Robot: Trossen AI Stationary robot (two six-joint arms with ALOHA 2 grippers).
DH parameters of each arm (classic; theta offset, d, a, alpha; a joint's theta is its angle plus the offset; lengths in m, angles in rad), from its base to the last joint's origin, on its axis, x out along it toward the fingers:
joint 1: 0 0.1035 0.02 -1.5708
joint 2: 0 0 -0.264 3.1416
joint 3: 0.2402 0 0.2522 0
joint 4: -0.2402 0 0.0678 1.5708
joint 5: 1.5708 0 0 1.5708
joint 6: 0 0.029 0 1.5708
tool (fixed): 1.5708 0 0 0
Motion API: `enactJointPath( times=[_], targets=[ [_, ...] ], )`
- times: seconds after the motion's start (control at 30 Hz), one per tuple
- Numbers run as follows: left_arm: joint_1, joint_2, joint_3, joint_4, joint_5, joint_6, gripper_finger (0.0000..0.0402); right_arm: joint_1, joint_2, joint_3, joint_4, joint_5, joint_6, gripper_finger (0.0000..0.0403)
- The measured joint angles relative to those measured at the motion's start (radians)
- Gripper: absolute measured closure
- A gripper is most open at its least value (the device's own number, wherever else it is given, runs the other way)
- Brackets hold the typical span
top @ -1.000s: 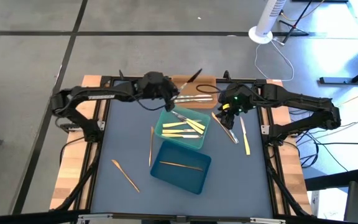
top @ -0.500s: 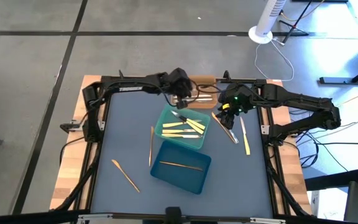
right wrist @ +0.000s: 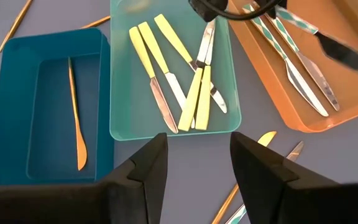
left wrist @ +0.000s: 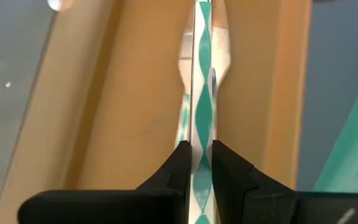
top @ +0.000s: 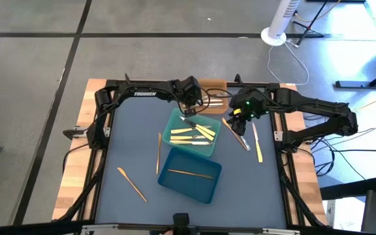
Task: Sort silverware by color (type)
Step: Put the white and blue knife into the orange bin
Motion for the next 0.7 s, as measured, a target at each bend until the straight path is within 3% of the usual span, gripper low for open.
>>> enactJointPath(
  times=[0.7],
  targets=[
    [0.069,0.012,-0.001,-0.045,0.015,-0.003,0.0365,0.000,0.000,0.000,0.001,0.000,0.000,0.0239]
  ],
)
